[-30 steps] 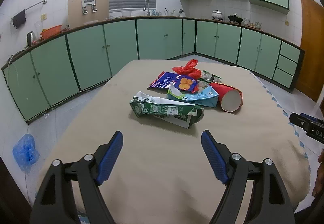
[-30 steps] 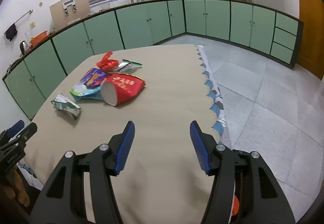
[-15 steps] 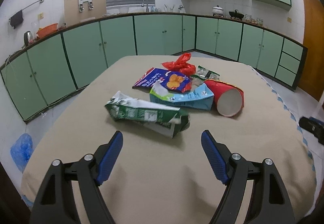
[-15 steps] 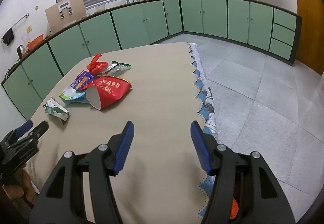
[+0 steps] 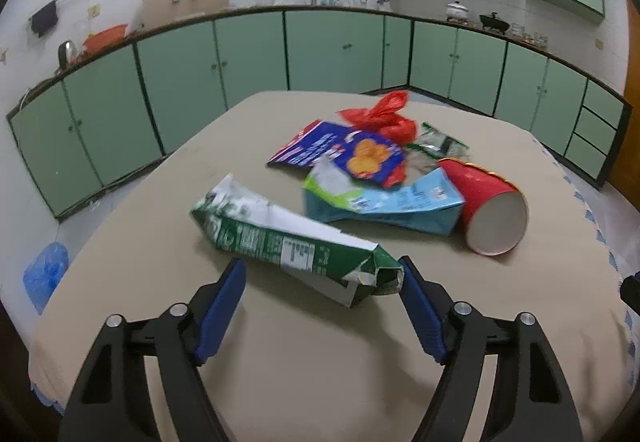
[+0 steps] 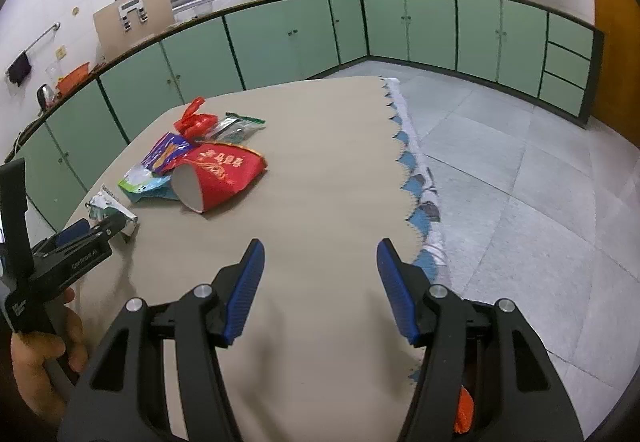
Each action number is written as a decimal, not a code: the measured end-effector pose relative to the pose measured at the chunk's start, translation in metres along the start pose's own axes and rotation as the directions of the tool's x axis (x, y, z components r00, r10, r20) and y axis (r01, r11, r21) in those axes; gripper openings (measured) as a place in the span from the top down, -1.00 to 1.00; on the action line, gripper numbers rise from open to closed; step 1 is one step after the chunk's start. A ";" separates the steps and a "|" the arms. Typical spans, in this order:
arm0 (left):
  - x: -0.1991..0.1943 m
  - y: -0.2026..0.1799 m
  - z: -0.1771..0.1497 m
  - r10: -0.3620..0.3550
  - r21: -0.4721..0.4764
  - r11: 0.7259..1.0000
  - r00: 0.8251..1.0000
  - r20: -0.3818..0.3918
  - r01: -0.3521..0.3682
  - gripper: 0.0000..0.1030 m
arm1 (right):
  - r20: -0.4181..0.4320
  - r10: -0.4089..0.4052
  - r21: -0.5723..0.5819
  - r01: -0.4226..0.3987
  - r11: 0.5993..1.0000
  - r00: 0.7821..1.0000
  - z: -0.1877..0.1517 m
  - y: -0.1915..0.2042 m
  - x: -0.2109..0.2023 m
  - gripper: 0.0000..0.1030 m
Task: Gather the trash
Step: 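Close the left tool on the end of the green-and-white milk carton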
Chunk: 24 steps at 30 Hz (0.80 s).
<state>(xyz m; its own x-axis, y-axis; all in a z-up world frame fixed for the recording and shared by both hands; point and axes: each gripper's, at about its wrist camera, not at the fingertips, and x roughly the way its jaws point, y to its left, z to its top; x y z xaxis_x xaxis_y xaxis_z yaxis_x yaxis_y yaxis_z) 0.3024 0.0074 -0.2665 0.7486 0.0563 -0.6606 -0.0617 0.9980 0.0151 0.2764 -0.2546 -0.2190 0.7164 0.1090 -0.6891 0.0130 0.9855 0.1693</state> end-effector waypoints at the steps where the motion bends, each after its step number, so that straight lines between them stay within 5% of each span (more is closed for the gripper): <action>1: -0.001 0.006 -0.001 0.002 -0.008 1.000 1.000 -0.005 -0.002 -0.45 | -0.002 0.005 -0.005 -0.005 1.000 1.000 0.000 0.003 0.001 -0.12; 9: -0.017 0.042 -0.010 0.030 -0.051 0.998 1.000 -0.002 -0.030 -0.45 | -0.001 0.036 -0.026 -0.036 0.999 0.999 0.002 0.031 0.004 -0.13; 24: 0.001 0.030 0.004 -0.002 -0.049 0.999 0.999 -0.040 0.000 -0.46 | 0.015 0.061 -0.035 -0.060 0.998 0.998 0.019 0.065 0.020 -0.14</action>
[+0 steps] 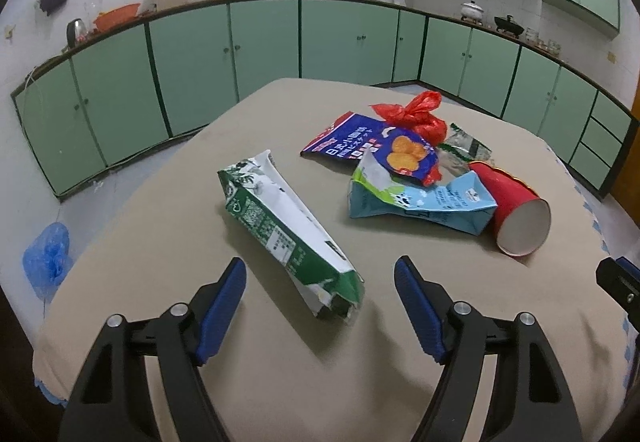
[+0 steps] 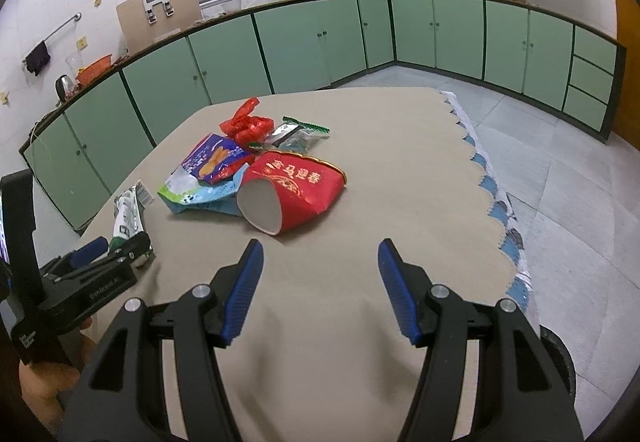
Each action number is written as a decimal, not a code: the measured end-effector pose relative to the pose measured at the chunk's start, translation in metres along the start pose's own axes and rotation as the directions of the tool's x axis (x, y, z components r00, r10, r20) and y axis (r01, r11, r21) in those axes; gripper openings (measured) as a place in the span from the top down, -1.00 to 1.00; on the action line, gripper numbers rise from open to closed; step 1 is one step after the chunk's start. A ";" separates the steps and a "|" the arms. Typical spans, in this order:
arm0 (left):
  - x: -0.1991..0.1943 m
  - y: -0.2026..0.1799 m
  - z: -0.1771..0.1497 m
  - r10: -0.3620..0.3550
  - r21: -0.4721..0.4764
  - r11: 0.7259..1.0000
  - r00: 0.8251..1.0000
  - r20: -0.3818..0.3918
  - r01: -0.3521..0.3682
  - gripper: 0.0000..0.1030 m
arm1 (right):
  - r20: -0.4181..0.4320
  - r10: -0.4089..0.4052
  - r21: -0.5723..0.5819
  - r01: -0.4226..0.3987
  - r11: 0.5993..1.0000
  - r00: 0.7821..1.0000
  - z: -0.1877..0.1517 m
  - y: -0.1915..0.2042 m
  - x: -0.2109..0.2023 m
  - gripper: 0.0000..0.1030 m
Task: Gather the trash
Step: 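Close the left tool on the end of the green-and-white milk carton, then grasp the red printed paper cup with the right tool while the left holds the carton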
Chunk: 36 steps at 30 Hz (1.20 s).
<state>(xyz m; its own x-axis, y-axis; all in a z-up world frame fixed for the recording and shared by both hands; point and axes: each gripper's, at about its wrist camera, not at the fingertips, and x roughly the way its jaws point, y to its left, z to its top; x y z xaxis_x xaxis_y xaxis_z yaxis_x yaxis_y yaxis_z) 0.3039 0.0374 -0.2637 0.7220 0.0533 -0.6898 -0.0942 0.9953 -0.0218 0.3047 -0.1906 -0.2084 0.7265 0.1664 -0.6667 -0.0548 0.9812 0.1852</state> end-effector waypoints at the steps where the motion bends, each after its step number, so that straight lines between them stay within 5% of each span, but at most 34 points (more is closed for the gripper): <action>1: 0.002 0.001 0.001 -0.002 -0.001 1.000 1.000 -0.005 0.002 -0.46 | 0.001 0.002 -0.001 -0.002 1.000 1.000 0.001 0.001 0.001 -0.14; 6: 0.009 0.010 0.001 -0.058 -0.014 0.998 0.998 -0.037 0.058 0.28 | 0.002 0.006 0.000 -0.006 1.000 1.000 0.008 0.009 0.012 -0.14; 12: 0.007 0.018 -0.004 -0.090 0.011 0.996 0.996 -0.021 0.091 0.55 | -0.004 0.008 0.002 -0.008 1.000 1.000 0.010 0.017 0.023 -0.15; 36: -0.011 0.043 0.001 -0.161 0.047 0.986 0.986 0.041 0.159 0.61 | -0.029 -0.041 -0.004 0.041 0.999 0.999 0.014 0.049 0.055 -0.28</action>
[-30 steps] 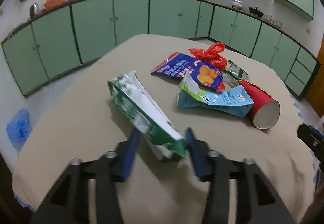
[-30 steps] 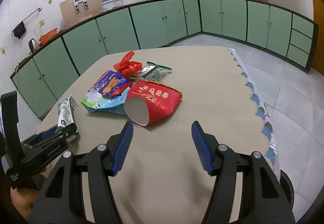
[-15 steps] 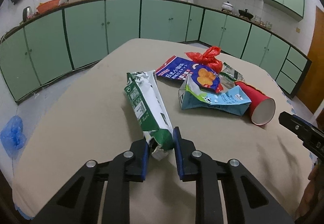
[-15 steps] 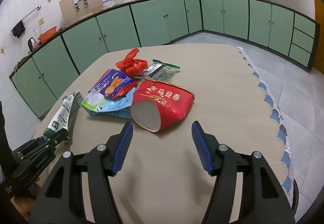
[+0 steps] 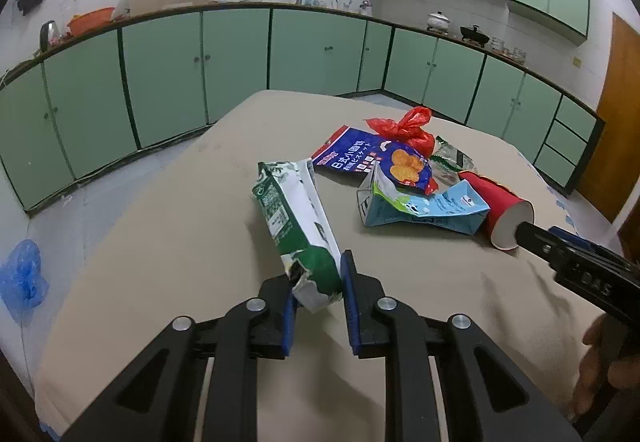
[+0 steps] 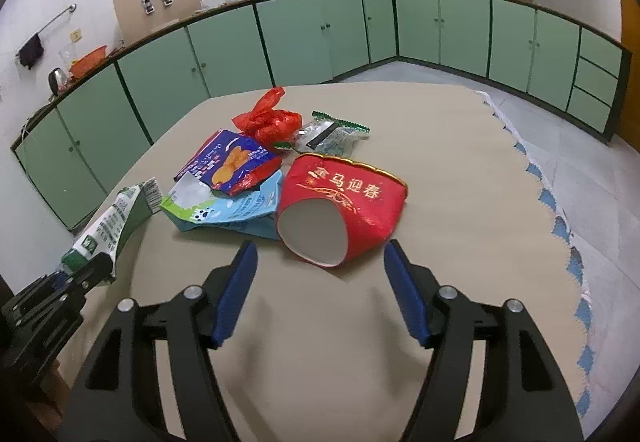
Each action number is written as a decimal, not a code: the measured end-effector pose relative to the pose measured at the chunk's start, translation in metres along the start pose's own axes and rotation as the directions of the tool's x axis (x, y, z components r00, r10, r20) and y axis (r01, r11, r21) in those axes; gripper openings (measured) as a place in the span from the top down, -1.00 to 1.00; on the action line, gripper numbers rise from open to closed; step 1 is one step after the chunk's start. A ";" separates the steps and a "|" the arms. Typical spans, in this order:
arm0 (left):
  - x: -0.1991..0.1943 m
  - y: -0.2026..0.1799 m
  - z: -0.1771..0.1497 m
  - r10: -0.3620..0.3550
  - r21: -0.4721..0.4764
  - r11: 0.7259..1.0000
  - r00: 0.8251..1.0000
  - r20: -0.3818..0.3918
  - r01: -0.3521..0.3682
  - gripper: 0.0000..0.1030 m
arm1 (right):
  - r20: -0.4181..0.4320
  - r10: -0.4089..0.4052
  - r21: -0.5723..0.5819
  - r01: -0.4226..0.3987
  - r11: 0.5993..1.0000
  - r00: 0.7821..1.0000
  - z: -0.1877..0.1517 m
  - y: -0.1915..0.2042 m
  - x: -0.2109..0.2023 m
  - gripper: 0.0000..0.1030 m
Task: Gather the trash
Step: 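Grasp the red printed paper cup with the right tool while the left holds the carton, then carry the milk carton and red cup over to the black bin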
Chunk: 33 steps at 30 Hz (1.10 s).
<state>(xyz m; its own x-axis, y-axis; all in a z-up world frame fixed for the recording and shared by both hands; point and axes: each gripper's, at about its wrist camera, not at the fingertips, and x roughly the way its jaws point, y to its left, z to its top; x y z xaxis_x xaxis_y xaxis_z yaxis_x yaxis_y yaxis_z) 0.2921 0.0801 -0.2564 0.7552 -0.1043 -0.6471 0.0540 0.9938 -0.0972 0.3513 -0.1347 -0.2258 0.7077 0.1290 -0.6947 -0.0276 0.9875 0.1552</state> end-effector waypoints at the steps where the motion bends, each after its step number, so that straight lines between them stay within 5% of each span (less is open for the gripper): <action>1: 0.000 0.001 0.000 -0.003 0.004 1.000 1.000 0.000 0.003 0.61 | -0.002 -0.008 0.002 0.008 1.000 1.000 0.001 0.002 0.004 -0.29; 13: 0.006 0.002 -0.003 -0.052 0.031 0.998 0.999 -0.005 0.052 0.61 | -0.056 -0.045 0.097 0.050 0.994 0.997 0.011 -0.007 0.039 -0.25; 33: -0.021 -0.018 -0.017 -0.075 0.076 0.994 0.997 0.000 0.075 0.61 | -0.037 0.026 0.105 -0.022 0.994 0.999 -0.017 -0.031 -0.029 0.00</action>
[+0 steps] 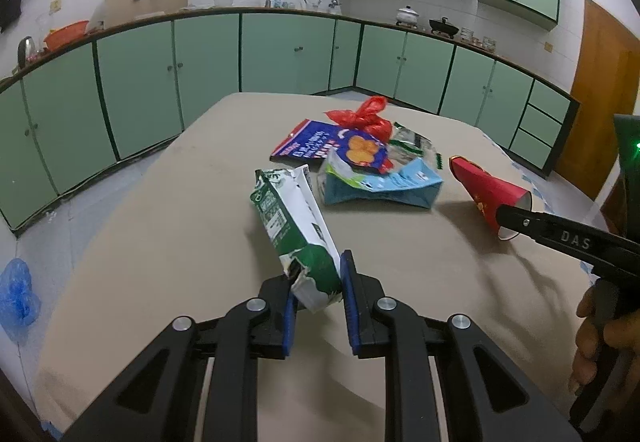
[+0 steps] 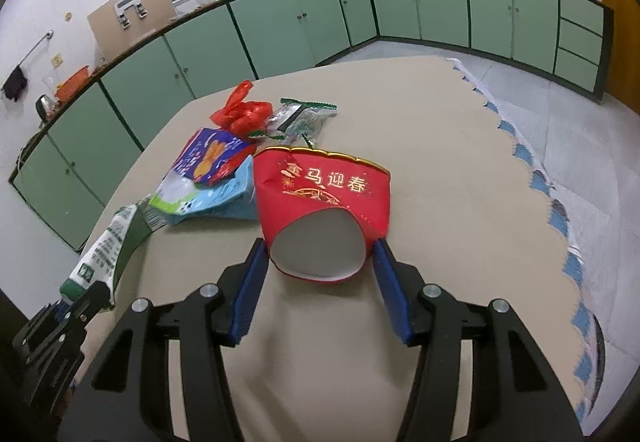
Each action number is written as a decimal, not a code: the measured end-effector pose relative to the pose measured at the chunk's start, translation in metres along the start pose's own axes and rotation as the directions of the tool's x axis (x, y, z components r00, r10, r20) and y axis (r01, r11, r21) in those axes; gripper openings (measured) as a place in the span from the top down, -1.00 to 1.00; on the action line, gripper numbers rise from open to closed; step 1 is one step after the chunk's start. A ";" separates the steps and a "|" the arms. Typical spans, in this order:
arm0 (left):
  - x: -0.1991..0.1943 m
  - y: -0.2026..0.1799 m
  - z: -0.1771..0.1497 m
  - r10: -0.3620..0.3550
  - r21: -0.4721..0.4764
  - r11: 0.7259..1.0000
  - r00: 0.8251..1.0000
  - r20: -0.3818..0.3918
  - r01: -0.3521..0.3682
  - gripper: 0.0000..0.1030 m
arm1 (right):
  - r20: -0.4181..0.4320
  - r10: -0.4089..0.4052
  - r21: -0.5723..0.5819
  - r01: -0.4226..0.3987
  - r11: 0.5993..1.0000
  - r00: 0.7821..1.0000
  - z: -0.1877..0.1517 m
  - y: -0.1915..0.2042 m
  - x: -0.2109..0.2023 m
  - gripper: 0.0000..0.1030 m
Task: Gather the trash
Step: 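Carry the milk carton and red cup over to the black bin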
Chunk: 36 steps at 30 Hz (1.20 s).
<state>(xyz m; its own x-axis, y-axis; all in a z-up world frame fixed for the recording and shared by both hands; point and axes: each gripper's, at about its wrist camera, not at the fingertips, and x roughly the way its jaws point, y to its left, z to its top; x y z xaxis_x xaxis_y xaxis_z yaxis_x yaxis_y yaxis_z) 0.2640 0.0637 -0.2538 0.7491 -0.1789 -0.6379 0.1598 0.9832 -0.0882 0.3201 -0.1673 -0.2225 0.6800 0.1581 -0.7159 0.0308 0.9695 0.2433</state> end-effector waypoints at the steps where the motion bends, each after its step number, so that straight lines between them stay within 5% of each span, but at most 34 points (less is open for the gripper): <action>1: -0.002 -0.001 -0.001 0.001 0.002 1.000 1.000 0.001 -0.001 0.61 | 0.002 0.001 0.000 -0.001 1.000 1.000 -0.002 -0.002 -0.005 0.00; 24: -0.094 -0.060 0.009 -0.069 0.108 0.993 0.992 0.106 0.058 0.64 | 0.092 -0.003 0.018 0.002 1.000 0.996 -0.029 -0.048 -0.121 0.01; 36: -0.118 -0.130 0.038 -0.197 0.229 0.960 0.968 0.155 0.159 0.64 | 0.157 -0.068 0.076 0.056 0.996 0.985 -0.029 -0.099 -0.170 0.01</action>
<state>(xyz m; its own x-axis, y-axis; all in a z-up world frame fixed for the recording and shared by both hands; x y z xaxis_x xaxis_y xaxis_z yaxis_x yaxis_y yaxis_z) 0.1794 -0.0446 -0.1381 0.7933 -0.3723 -0.4818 0.4197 0.9076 -0.0103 0.1804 -0.2848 -0.1438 0.7827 0.0608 -0.6194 0.1247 0.9597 0.2518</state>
